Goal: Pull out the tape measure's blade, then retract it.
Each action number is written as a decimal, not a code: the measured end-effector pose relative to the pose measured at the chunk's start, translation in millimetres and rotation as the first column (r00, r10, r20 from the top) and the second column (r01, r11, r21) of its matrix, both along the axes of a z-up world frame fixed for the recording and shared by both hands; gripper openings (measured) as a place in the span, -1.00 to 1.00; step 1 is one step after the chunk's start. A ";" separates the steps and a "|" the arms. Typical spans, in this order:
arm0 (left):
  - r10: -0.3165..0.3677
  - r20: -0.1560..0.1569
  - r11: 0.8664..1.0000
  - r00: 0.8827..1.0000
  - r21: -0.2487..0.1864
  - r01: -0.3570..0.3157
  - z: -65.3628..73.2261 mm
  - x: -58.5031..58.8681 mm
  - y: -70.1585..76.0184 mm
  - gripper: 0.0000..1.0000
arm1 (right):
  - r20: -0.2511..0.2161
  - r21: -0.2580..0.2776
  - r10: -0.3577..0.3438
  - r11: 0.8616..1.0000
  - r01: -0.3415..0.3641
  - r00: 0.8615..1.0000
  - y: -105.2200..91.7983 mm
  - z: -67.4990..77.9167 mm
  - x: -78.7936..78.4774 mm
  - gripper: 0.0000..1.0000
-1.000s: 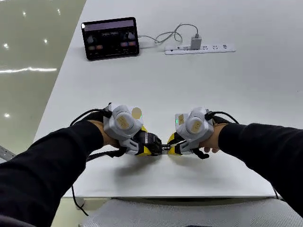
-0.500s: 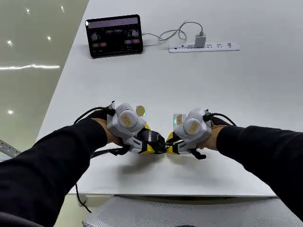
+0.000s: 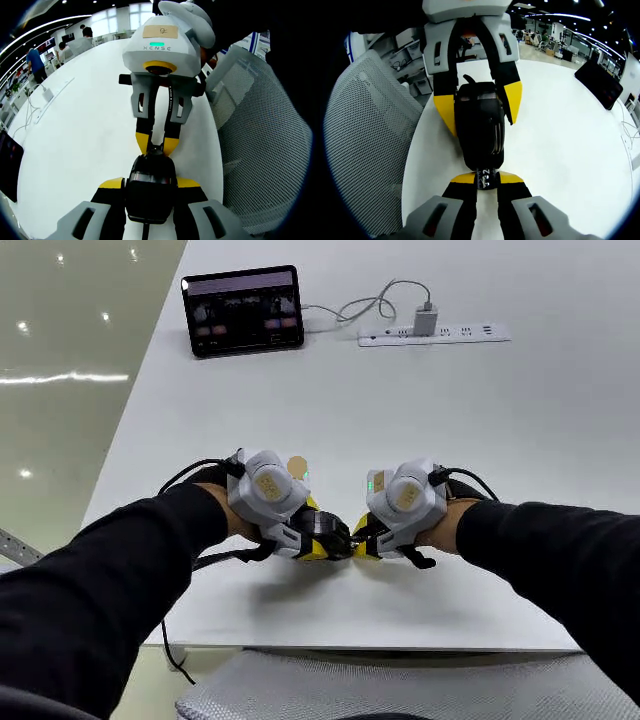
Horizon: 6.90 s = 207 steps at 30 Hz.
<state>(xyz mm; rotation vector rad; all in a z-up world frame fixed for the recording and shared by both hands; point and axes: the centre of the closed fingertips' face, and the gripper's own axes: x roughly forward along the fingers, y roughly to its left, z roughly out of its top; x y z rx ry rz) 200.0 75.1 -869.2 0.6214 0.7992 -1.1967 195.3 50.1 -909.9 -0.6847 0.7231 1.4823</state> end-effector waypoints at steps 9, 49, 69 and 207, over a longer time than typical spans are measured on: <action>-0.016 0.004 1.000 1.000 0.000 0.016 0.0 -0.8 -0.5 -0.36 | -0.013 0.009 -0.024 1.000 0.024 1.000 -0.8 1.2 -2.3 -0.80; -0.009 0.017 1.000 1.000 0.000 0.009 0.0 -0.5 0.3 -0.36 | -0.004 -0.010 -0.030 0.999 0.030 1.000 -17.8 2.3 -2.2 -0.80; -0.002 0.020 1.000 1.000 0.004 0.002 0.0 -0.4 -0.3 -0.36 | 0.003 -0.027 -0.024 0.999 0.024 1.000 -29.3 3.5 -2.3 -0.80; 0.033 0.013 0.999 0.999 -0.014 -0.033 0.4 -0.2 -1.4 -0.35 | -0.004 -0.063 -0.065 0.996 0.065 0.998 -94.0 3.7 2.5 -0.80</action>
